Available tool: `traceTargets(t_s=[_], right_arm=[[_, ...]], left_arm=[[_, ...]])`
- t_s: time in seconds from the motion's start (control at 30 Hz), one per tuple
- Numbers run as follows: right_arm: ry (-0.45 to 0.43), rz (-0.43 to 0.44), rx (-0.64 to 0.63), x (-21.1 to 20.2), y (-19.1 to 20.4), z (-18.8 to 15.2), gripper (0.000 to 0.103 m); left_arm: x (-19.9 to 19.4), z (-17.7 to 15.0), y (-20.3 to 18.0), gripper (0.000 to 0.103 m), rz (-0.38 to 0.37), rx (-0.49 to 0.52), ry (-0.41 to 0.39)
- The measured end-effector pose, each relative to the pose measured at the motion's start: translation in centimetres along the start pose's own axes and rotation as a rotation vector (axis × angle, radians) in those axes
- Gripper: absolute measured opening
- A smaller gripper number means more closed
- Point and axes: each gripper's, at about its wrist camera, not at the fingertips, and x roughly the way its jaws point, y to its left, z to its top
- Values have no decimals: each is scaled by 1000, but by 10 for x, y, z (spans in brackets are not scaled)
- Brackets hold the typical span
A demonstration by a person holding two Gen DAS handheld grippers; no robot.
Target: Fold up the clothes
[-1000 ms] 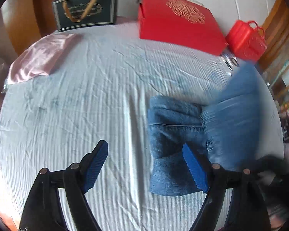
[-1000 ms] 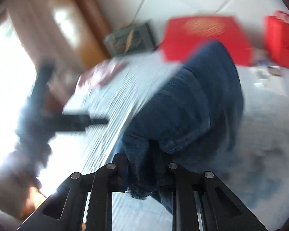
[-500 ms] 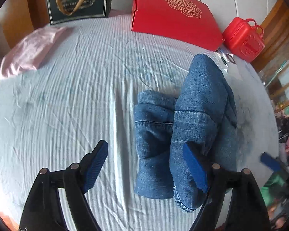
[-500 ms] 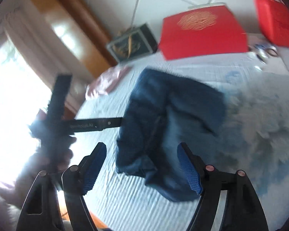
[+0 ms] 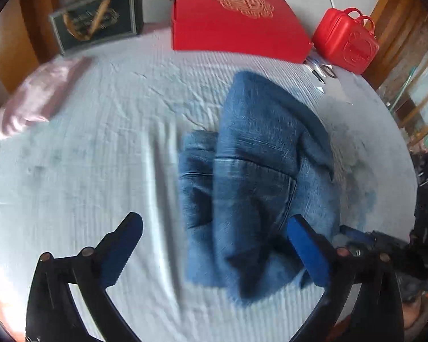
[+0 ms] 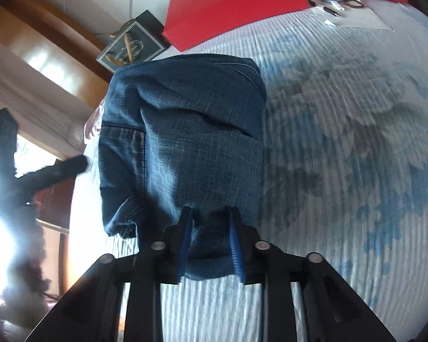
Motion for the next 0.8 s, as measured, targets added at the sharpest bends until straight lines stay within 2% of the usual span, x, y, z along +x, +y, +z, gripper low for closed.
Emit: traceTargets(t_s=[0.03, 0.1, 0.13, 0.2, 0.33, 0.4, 0.5, 0.57, 0.6, 0.67, 0.73, 0.77, 0.8], right_arm=[[-5, -7, 3, -1, 0, 0, 34], [-6, -10, 18, -2, -5, -1, 34], [-6, -11, 25, -4, -7, -2, 34], [-6, -9, 27, -9, -9, -2, 34], [-26, 34, -43, -13, 11, -3, 34], [-24, 72, -83, -6, 25, -6, 34], [63, 57, -125, 36, 34, -2, 30], [141, 3, -158, 56, 38, -3, 28], [153, -6, -177, 53, 41, -2, 28], [179, -9, -202, 36, 46, 3, 28], [141, 7, -224, 9, 50, 9, 28], [118, 12, -233, -3, 52, 12, 30], [98, 20, -244, -13, 55, 14, 31]], left_arm=[[10, 0, -2, 95, -9, 9, 16], [26, 1, -7, 29, -3, 30, 62], [29, 3, -6, 25, -13, 25, 82], [22, 7, -1, 20, -7, 15, 67], [2, 16, 23, 20, 60, -12, 14], [15, 14, 35, 20, 87, -31, 45], [49, 7, 49, 25, 141, -33, 111], [52, 3, 51, 29, 140, -29, 107], [45, 2, 52, 39, 132, -26, 112], [25, 1, 54, 49, 102, -21, 129], [-5, 3, 54, 58, 94, -3, 67], [-19, 5, 55, 71, 90, 1, 37], [-26, 6, 56, 77, 75, -5, 20]])
